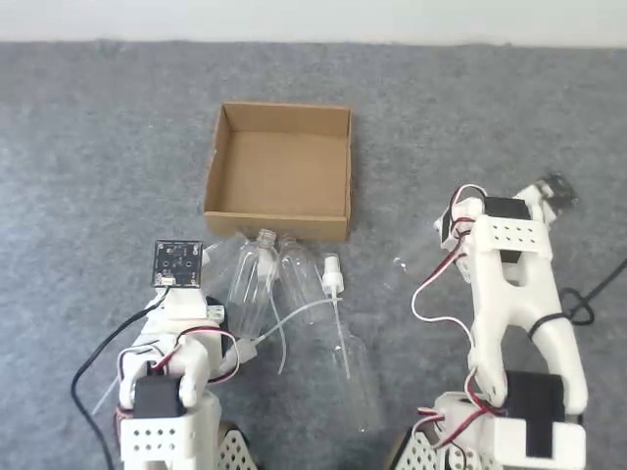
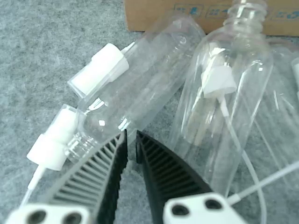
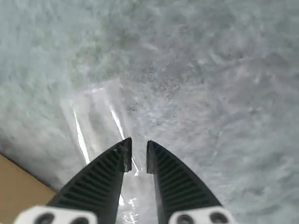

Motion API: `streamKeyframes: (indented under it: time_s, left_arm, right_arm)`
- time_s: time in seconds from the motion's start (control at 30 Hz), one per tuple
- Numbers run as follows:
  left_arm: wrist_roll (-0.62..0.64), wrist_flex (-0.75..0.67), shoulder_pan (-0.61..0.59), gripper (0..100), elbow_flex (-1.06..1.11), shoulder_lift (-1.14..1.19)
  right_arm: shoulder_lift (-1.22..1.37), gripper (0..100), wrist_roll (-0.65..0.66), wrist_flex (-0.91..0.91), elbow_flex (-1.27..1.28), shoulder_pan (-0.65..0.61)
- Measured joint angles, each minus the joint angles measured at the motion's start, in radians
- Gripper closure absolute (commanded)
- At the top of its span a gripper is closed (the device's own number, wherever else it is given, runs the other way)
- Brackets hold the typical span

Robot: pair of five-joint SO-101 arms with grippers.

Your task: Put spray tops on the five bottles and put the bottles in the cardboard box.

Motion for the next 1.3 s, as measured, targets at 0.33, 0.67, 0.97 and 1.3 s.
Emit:
streamKeyframes:
  time_s: [0.33,0.67,0.97,1.3]
  left_arm:
    - [0.000,0.000,0.000,96,0.000,0.000]
    - [0.000,0.000,0.000,96,0.000,0.000]
    - [0.000,0.000,0.000,96,0.000,0.000]
    - [0.000,0.000,0.000,96,0.000,0.000]
  right_arm:
    - [0.000,98.5,-0.101,0.023,0.000,-0.002]
    - [-0.195,98.5,0.393,0.103,-0.046,-0.002]
    - [-0.290,98.5,0.979,0.133,-0.046,-0.060]
    - [-0.290,80.0,1.507,0.282,-0.046,-0.140]
